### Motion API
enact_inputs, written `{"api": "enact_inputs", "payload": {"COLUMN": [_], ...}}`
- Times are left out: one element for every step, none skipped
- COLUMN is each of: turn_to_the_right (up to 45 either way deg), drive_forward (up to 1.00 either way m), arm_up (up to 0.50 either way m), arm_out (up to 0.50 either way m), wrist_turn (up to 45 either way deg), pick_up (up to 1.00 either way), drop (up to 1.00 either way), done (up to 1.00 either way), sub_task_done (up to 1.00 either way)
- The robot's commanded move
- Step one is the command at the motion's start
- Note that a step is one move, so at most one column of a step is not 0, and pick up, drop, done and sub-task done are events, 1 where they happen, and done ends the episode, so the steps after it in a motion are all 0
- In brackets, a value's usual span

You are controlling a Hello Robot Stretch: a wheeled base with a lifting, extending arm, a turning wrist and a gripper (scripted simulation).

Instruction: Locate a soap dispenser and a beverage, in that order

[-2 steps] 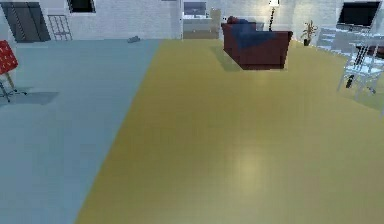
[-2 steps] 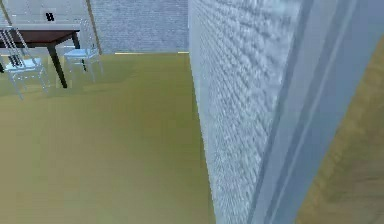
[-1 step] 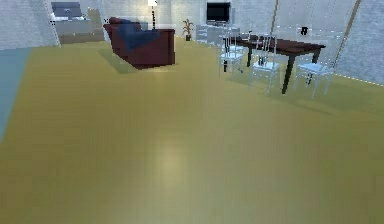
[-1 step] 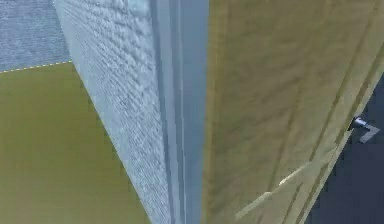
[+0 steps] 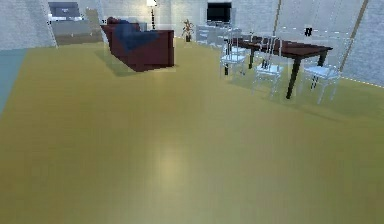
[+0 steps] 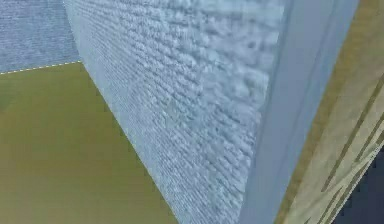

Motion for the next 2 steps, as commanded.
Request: {"api": "enact_inputs", "payload": {"turn_to_the_right": [-33.0, 0.0], "drive_forward": [0.0, 0.1], "arm_up": [0.0, 0.0], "arm_out": [0.0, 0.0], "wrist_turn": [0.0, 0.0], "pick_up": [0.0, 0.0], "drop": [0.0, 0.0], "done": [0.0, 0.0], "sub_task_done": [0.0, 0.0]}}
